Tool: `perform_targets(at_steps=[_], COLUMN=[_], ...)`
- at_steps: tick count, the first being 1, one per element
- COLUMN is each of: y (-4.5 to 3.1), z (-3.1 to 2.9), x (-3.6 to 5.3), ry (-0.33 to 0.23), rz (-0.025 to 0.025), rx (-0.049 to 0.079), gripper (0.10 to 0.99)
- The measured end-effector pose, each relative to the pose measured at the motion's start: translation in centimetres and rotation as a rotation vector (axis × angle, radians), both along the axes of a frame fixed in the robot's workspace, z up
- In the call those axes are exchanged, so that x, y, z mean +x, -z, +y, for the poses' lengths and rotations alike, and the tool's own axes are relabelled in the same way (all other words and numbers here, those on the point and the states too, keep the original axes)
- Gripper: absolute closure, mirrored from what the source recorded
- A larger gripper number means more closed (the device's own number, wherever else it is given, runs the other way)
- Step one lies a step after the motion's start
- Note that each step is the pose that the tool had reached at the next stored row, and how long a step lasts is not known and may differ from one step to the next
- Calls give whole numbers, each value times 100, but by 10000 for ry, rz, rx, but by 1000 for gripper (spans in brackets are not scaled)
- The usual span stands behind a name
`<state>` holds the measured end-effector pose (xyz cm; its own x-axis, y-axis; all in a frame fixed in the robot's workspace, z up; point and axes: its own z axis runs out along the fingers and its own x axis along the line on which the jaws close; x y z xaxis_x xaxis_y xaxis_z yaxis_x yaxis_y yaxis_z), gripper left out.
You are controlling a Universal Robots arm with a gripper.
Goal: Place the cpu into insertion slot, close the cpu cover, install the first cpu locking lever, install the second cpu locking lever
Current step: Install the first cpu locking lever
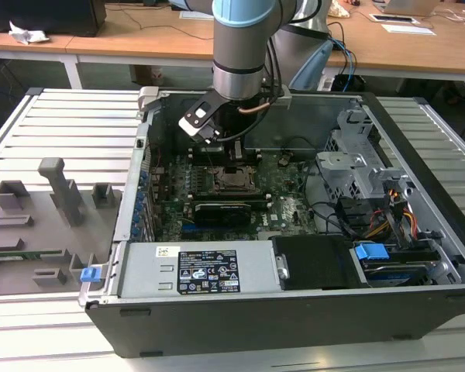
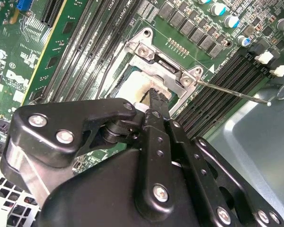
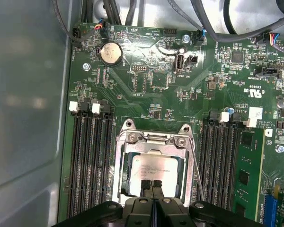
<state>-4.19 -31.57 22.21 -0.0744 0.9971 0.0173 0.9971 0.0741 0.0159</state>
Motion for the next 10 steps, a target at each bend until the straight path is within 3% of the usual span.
perform_targets(at_steps=[10], y=[-35], z=[0], x=[0], ry=[0], rz=[0], rx=[7], gripper=[980])
